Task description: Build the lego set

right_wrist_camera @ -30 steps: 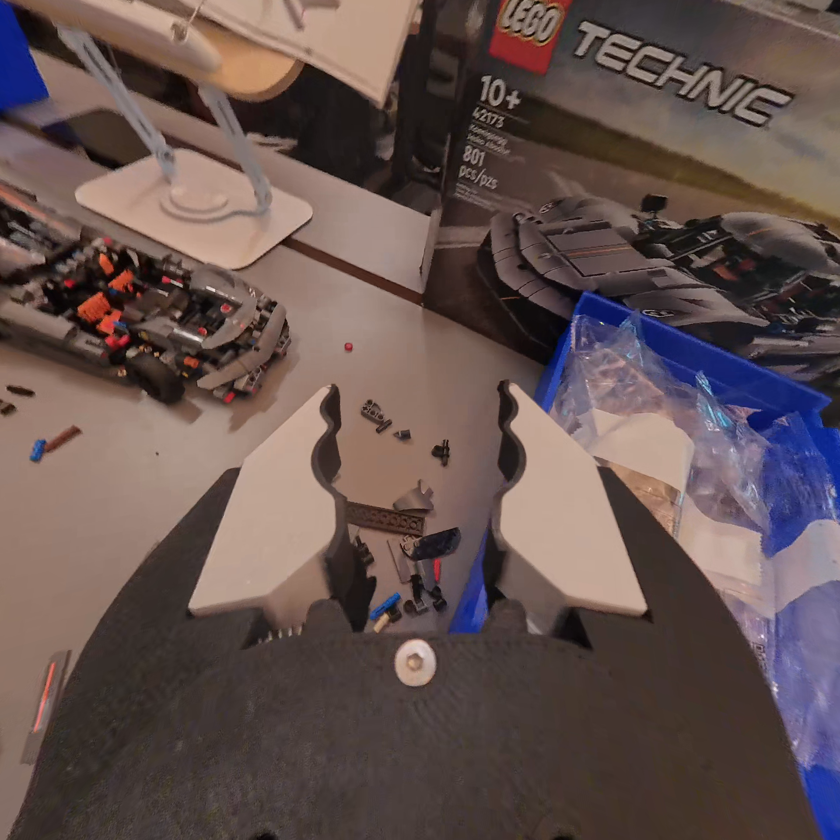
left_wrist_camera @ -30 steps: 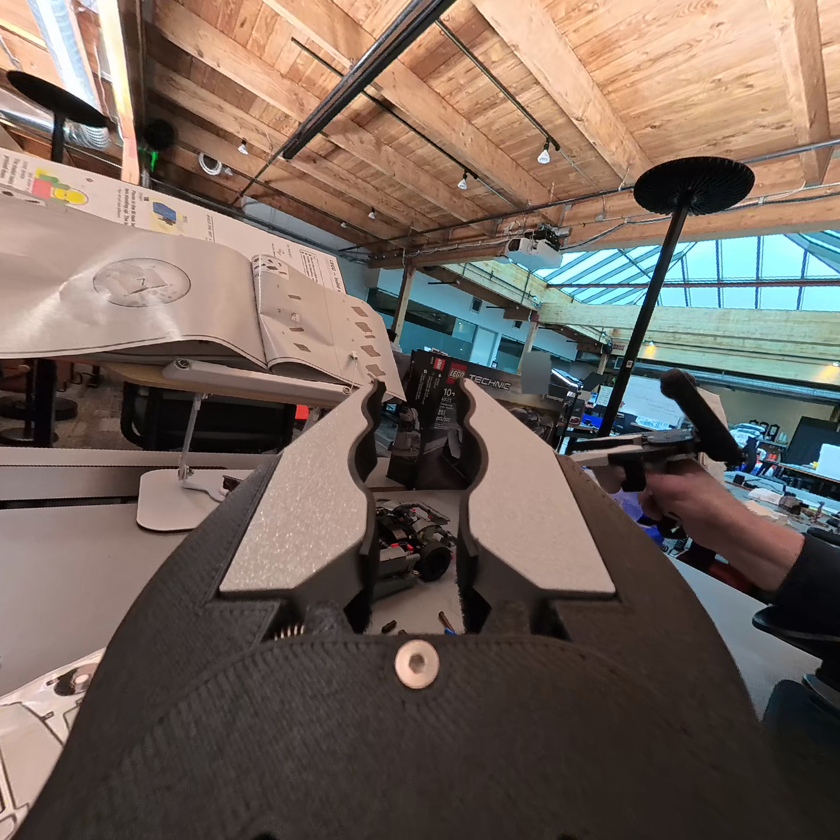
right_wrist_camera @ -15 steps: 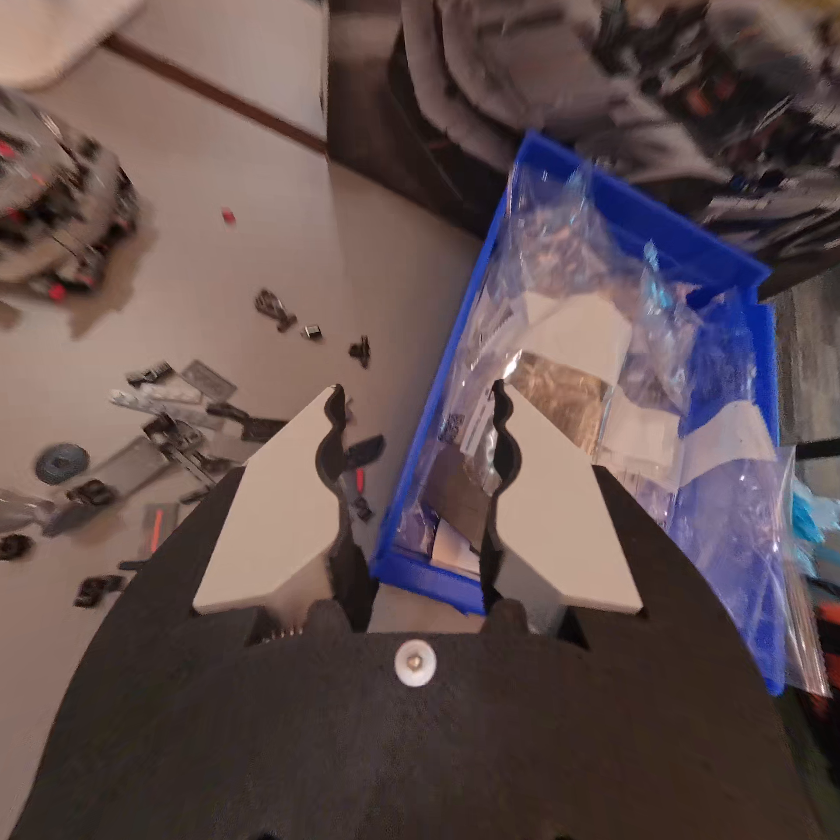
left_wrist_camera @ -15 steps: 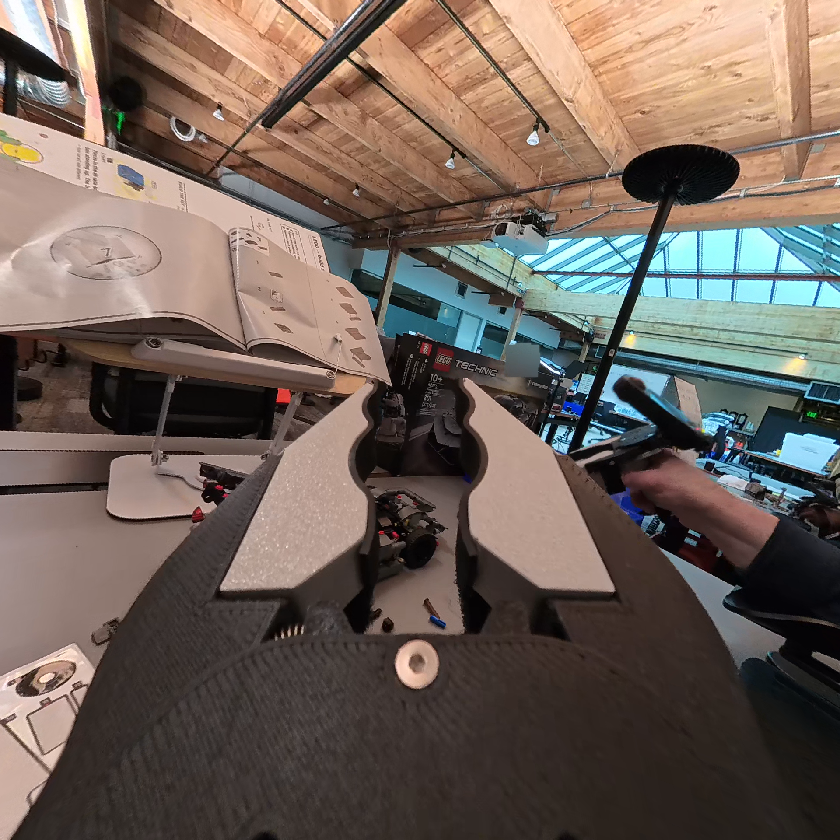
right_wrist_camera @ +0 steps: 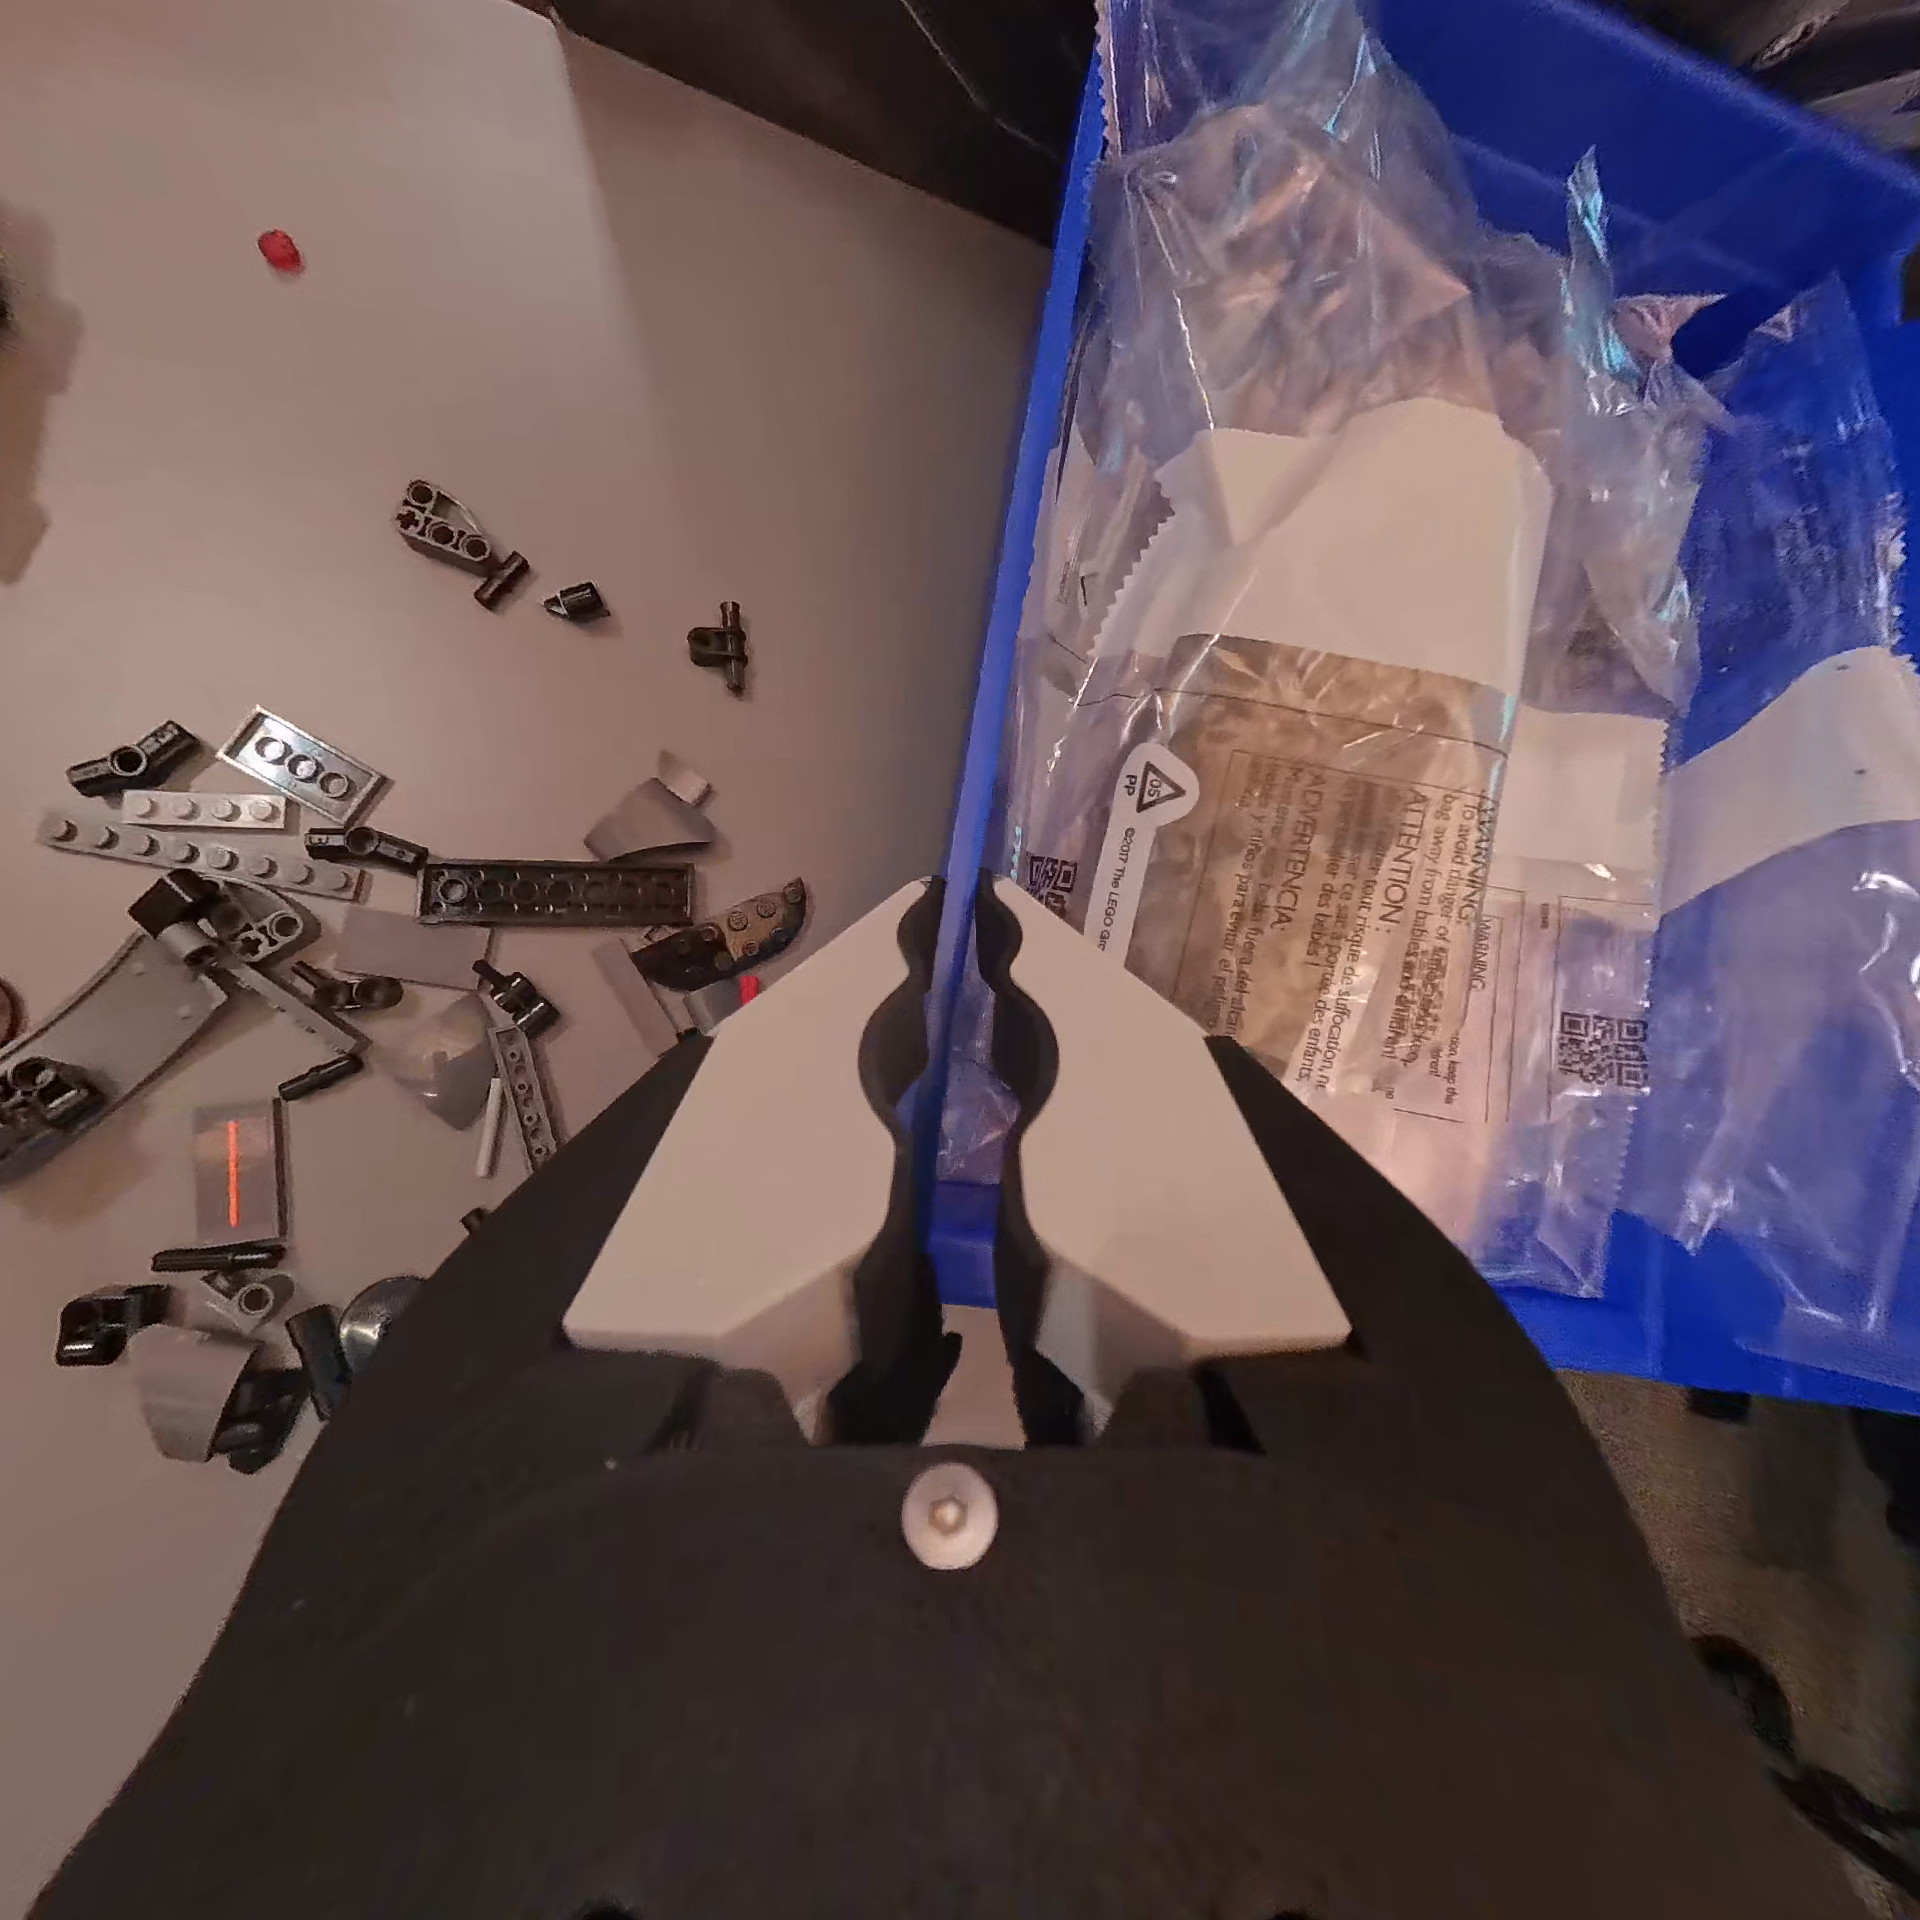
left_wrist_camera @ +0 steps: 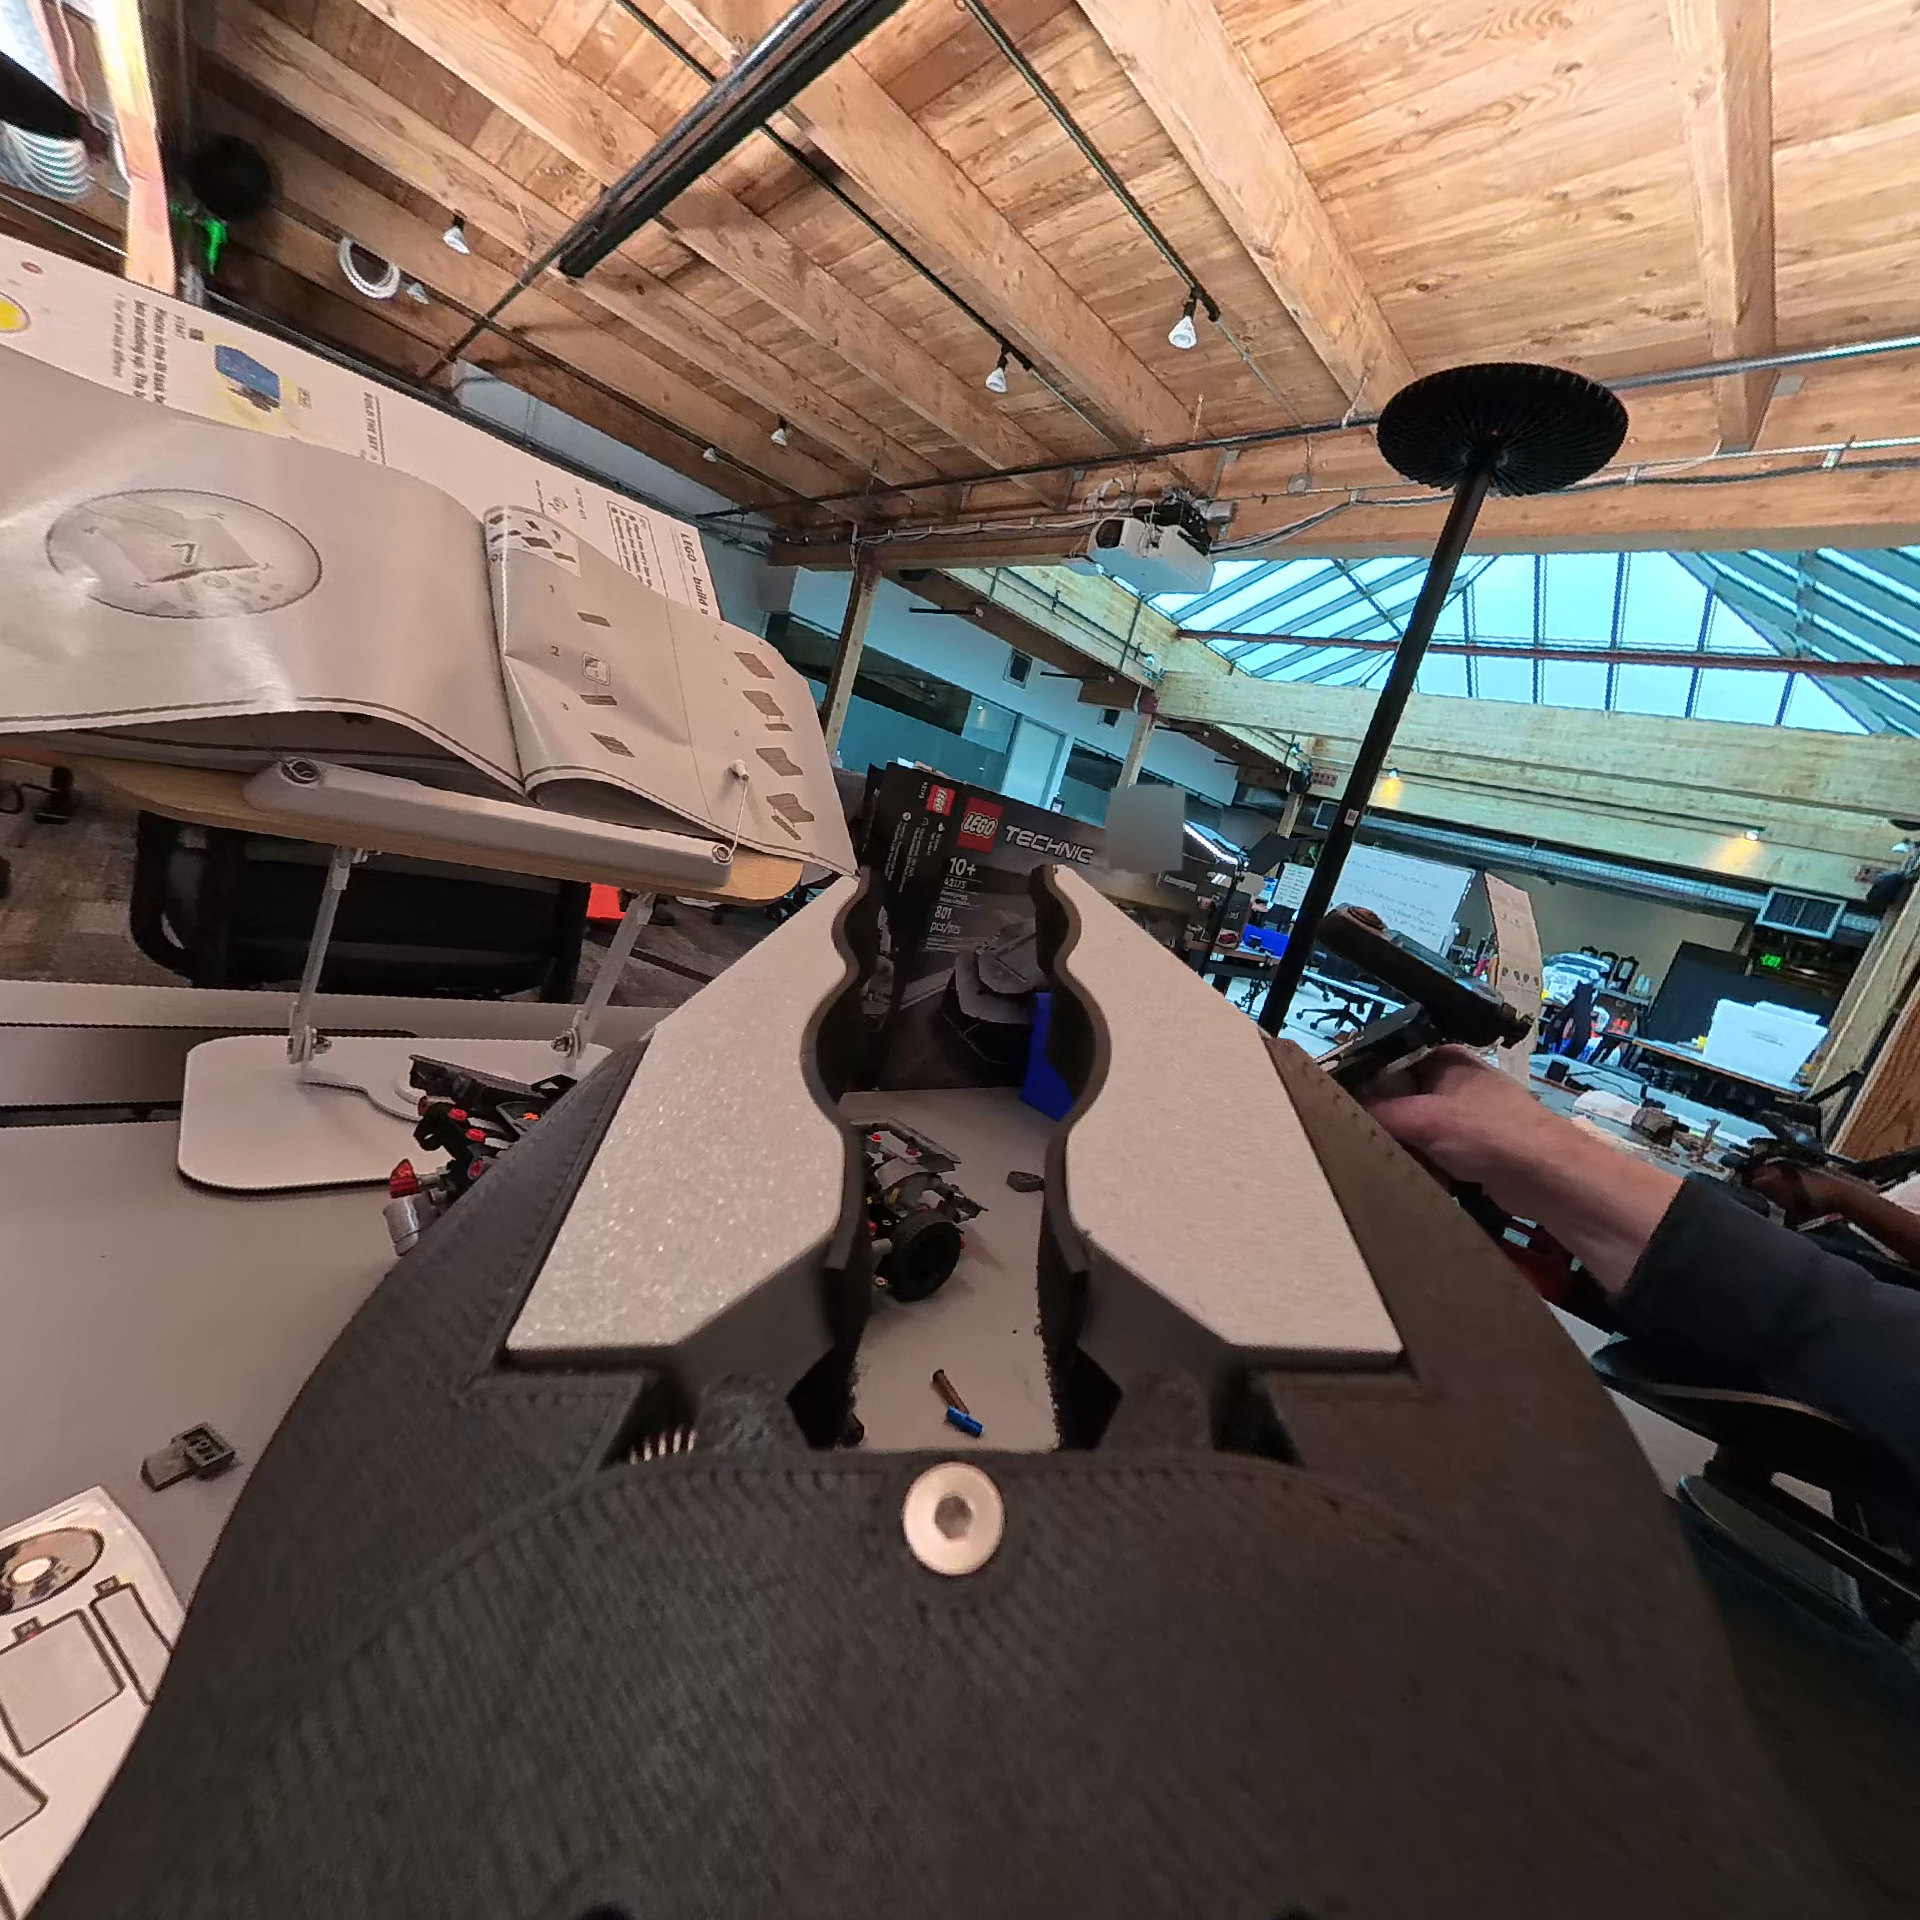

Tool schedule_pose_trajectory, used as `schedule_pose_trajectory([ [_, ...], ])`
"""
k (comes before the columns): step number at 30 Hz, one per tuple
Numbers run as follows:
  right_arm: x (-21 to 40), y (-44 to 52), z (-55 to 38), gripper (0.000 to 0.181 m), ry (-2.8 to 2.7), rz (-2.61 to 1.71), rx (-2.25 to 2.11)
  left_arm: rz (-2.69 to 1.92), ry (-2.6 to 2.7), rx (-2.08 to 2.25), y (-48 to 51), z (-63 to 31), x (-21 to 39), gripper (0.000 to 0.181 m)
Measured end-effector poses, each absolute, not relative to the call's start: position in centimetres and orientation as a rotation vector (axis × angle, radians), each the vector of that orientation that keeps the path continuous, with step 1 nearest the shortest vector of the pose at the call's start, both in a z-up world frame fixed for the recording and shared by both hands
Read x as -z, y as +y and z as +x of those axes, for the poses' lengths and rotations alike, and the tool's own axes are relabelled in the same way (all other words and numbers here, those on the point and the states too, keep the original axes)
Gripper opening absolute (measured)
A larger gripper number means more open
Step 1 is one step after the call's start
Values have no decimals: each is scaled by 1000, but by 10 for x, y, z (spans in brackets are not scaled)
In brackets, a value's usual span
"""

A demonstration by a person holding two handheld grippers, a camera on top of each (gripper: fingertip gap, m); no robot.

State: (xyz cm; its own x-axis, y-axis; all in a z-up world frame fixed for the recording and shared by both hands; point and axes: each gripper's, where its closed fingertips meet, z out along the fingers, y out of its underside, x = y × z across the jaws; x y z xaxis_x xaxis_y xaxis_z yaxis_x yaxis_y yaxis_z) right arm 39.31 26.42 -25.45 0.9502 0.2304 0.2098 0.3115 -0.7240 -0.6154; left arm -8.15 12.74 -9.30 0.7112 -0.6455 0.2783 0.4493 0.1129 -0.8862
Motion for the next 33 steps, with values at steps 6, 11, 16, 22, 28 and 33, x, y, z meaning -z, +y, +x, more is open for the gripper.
schedule_pose_trajectory([
  [6, 252, 264, 393, 23, -387, -2389, 188, -1215, 194, 814, 127, -82, 93, 27],
  [11, 215, 267, 376, 38, -495, -2214, 296, -1227, 198, 819, 129, -80, 95, 27],
  [16, 202, 243, 283, 42, -942, -2012, 39, -1238, 204, 822, 130, -78, 97, 27],
  [22, 276, 219, 270, 38, -1126, -2322, -68, -1248, 210, 824, 131, -76, 99, 27],
  [28, 321, 209, 282, 39, -1146, -2534, -14, -1262, 221, 835, 132, -73, 101, 26],
  [33, 323, 204, 269, 11, -1139, -2542, -163, -1274, 233, 847, 133, -70, 103, 26],
])
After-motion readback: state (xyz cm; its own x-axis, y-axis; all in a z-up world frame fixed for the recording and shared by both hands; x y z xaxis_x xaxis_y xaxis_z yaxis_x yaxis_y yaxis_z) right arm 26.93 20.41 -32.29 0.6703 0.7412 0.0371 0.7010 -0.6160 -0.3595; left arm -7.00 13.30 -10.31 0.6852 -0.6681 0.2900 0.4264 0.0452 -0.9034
